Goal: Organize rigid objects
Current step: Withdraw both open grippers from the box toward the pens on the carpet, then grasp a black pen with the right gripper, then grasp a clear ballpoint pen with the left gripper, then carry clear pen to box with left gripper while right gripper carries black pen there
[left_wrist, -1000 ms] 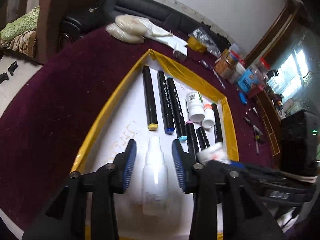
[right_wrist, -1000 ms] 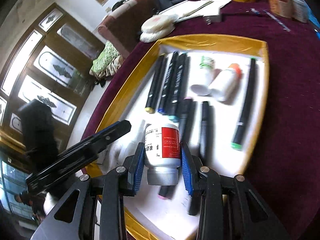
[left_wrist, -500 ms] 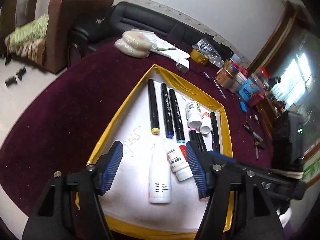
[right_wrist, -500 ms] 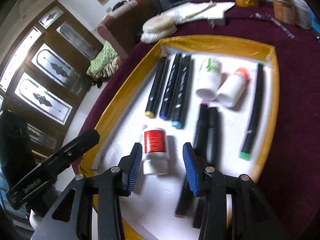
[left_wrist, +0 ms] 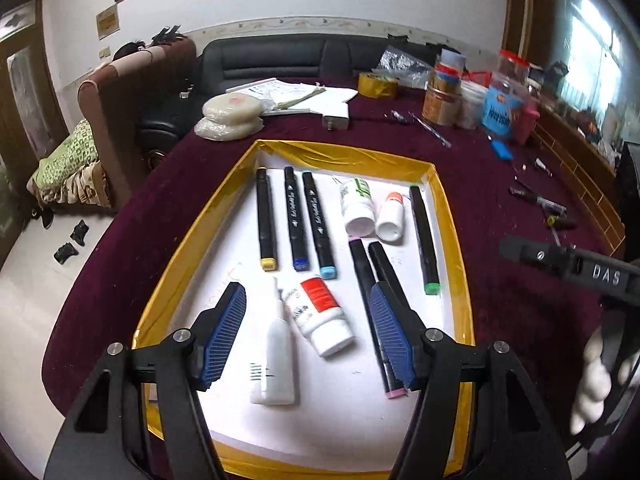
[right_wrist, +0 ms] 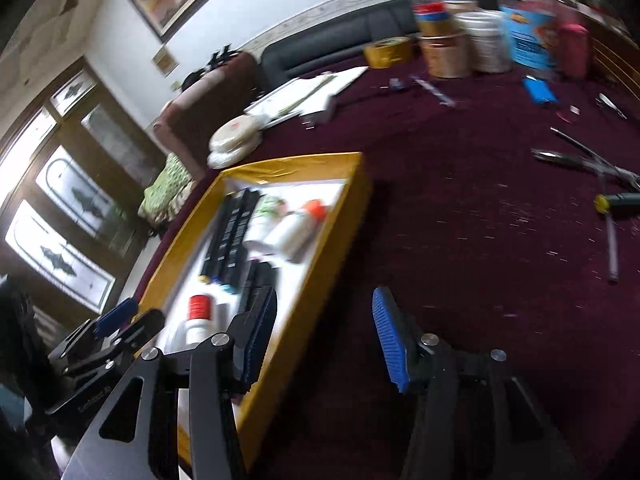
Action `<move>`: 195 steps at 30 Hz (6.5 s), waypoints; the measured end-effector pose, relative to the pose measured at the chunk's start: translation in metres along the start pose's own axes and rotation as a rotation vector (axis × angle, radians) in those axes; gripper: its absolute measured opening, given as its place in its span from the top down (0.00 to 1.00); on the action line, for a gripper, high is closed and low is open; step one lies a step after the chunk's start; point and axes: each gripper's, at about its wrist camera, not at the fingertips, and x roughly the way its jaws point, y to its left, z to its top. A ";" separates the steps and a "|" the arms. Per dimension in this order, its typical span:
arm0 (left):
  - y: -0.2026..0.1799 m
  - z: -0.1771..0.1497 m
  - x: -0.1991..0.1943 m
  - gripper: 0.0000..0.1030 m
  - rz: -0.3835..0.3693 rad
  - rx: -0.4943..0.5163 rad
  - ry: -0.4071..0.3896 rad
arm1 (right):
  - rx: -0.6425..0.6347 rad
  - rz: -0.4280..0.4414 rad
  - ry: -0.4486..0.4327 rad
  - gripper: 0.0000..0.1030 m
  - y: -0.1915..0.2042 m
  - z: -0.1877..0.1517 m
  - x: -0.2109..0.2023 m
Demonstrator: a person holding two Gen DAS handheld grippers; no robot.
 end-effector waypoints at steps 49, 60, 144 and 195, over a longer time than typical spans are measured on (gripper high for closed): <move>-0.113 -0.011 -0.004 0.38 -0.132 0.193 0.121 | 0.192 -0.482 -0.066 0.54 -0.252 0.116 -0.020; -0.114 -0.011 0.005 0.38 -0.216 0.152 0.149 | -0.047 -0.290 0.127 0.88 -0.187 0.067 -0.014; -0.259 0.057 0.139 0.39 -0.190 0.313 0.091 | 0.151 -0.229 -0.119 0.83 -0.213 0.052 -0.032; 0.101 -0.008 0.055 0.93 -0.194 -0.262 0.089 | 0.071 0.238 0.036 0.93 -0.039 0.029 -0.026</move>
